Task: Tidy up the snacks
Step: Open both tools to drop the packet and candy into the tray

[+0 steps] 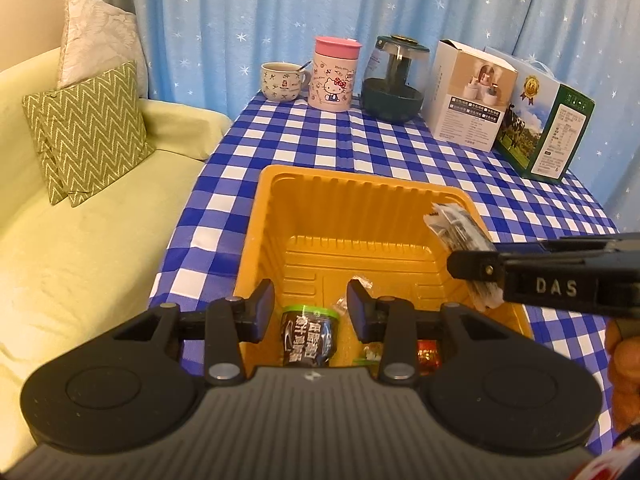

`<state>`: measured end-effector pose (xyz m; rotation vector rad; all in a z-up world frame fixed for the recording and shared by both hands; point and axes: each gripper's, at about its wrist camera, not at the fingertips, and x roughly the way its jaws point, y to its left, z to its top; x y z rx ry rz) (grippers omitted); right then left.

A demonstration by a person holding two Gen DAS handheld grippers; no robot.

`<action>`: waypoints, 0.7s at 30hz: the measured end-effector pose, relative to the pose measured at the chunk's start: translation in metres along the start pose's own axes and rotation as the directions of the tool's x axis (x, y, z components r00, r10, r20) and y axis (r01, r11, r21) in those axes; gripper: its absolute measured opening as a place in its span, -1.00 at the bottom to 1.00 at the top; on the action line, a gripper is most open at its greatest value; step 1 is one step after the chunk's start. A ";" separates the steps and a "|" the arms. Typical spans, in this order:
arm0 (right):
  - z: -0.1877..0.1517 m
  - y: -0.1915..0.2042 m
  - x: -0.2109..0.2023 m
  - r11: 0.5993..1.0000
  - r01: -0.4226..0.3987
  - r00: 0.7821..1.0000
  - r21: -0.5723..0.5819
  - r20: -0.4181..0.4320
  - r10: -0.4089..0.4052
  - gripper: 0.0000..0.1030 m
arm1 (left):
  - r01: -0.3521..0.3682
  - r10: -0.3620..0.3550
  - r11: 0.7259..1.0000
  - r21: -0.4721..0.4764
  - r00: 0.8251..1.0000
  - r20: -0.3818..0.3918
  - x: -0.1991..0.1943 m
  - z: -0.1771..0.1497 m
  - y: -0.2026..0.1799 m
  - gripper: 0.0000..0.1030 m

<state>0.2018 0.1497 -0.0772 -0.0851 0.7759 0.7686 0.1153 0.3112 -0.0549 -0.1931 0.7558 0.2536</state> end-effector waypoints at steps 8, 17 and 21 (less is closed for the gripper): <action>0.010 0.000 0.001 0.998 -0.030 1.000 0.060 0.010 0.030 -0.02 | -0.024 0.024 1.000 -0.007 0.999 0.021 -0.015 -0.002 0.006 0.00; -0.009 -0.011 -0.034 0.994 0.010 0.999 0.113 0.039 -0.015 0.20 | -0.039 0.040 0.999 -0.021 0.998 0.040 -0.038 -0.013 0.002 0.65; -0.022 -0.010 -0.054 0.992 0.040 0.999 0.122 0.024 -0.043 0.29 | -0.053 0.055 0.998 -0.033 0.997 0.052 -0.054 -0.018 -0.004 0.88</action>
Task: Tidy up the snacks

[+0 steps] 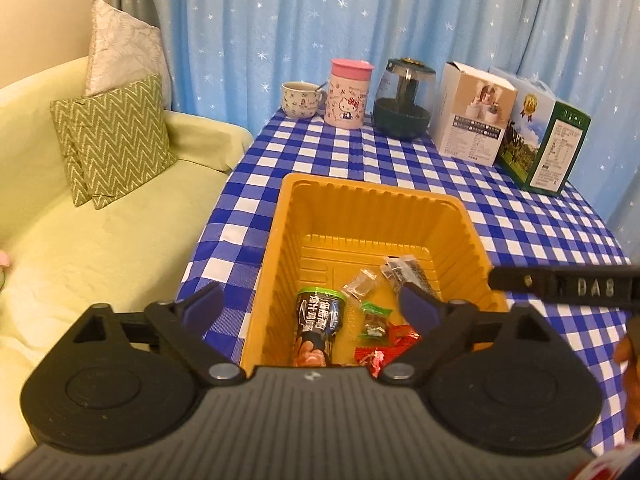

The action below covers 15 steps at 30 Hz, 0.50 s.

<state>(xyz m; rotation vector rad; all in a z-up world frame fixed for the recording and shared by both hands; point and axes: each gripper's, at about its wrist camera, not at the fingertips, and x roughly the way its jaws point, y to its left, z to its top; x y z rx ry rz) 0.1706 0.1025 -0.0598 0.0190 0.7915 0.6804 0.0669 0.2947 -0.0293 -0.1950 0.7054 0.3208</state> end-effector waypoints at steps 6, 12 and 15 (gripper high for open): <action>-0.019 0.003 -0.041 0.999 0.040 0.999 0.017 0.011 -0.041 0.50 | -0.025 0.025 1.000 0.004 1.000 0.008 -0.033 -0.006 -0.010 0.99; -0.041 0.010 -0.076 0.997 0.074 0.997 -0.038 -0.027 -0.075 0.60 | -0.039 0.039 0.999 0.002 0.999 0.014 -0.073 -0.015 -0.022 1.00; -0.051 0.009 -0.092 0.997 0.069 0.997 -0.026 -0.042 -0.070 0.69 | -0.034 0.034 0.999 -0.003 0.999 0.014 -0.094 -0.020 -0.029 0.99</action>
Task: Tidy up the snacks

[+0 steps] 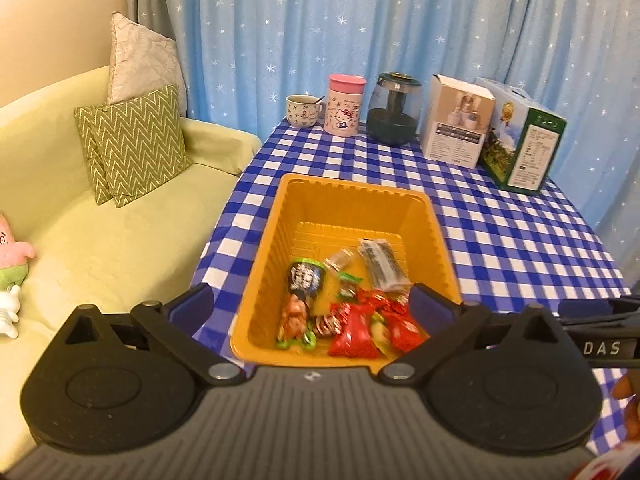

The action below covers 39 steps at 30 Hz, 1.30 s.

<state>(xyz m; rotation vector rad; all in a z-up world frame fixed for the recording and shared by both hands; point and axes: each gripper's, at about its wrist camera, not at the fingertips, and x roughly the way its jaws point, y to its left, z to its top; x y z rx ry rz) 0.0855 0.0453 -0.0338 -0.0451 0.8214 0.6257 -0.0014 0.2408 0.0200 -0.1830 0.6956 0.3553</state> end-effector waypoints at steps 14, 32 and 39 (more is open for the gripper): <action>-0.034 0.000 -0.082 0.999 -0.004 0.999 -0.039 0.041 0.005 0.71 | -0.072 0.072 0.997 -0.022 0.997 -0.017 -0.081 -0.032 -0.034 0.99; -0.085 0.012 -0.150 1.000 0.031 0.996 0.000 0.086 -0.031 0.72 | -0.036 0.037 0.998 0.047 0.999 -0.019 -0.136 -0.069 -0.051 1.00; -0.095 0.011 -0.168 0.999 0.041 0.994 -0.002 0.102 -0.041 0.72 | -0.033 0.032 0.998 0.053 0.999 0.006 -0.151 -0.072 -0.056 1.00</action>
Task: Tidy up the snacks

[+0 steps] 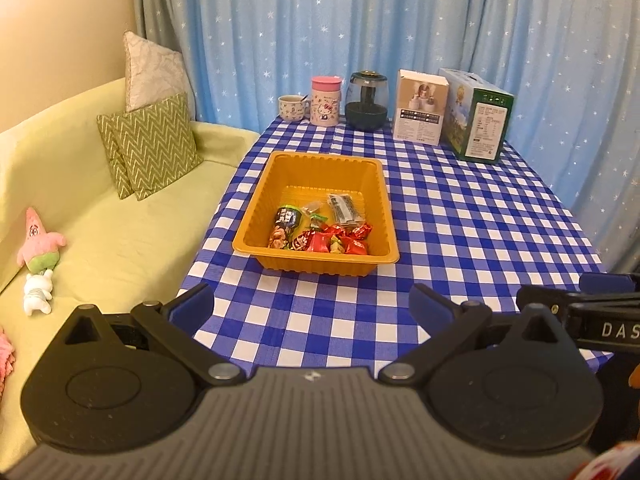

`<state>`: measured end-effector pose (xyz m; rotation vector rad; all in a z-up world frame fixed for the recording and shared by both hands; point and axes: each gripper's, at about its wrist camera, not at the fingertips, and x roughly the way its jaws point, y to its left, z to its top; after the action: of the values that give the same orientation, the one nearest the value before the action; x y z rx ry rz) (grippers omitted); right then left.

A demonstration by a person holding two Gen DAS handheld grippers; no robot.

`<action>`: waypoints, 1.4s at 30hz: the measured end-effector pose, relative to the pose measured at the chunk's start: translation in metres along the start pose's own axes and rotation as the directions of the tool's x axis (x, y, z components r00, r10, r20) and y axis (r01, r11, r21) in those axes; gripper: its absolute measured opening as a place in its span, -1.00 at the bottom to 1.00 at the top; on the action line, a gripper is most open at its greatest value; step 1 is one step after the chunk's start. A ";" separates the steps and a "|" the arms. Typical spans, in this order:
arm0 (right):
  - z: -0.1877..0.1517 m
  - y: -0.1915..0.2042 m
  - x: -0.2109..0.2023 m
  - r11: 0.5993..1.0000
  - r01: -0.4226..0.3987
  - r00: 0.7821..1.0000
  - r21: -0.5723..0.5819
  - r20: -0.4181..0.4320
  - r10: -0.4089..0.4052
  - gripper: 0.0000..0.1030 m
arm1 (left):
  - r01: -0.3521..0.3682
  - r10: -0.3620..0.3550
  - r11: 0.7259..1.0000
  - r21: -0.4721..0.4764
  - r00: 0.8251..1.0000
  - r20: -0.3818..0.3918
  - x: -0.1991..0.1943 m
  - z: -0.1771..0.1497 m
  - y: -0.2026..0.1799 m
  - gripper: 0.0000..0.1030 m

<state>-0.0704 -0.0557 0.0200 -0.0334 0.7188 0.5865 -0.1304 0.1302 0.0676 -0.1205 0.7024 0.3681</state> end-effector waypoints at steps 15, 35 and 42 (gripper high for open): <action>-0.002 -0.003 -0.018 1.000 0.016 1.000 -0.008 0.023 -0.015 0.72 | 0.015 -0.016 1.000 0.018 0.999 0.036 -0.014 0.001 -0.008 1.00; 0.001 -0.001 -0.018 1.000 0.015 1.000 -0.017 0.027 -0.014 0.72 | 0.016 -0.016 1.000 0.012 0.999 0.037 -0.014 0.003 -0.005 1.00; 0.002 -0.001 -0.018 1.000 0.014 1.000 -0.016 0.027 -0.014 0.72 | 0.014 -0.014 1.000 0.012 0.999 0.035 -0.012 0.002 -0.004 1.00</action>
<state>-0.0791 -0.0651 0.0320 -0.0453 0.6876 0.5781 -0.1364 0.1229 0.0771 -0.1076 0.6688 0.3520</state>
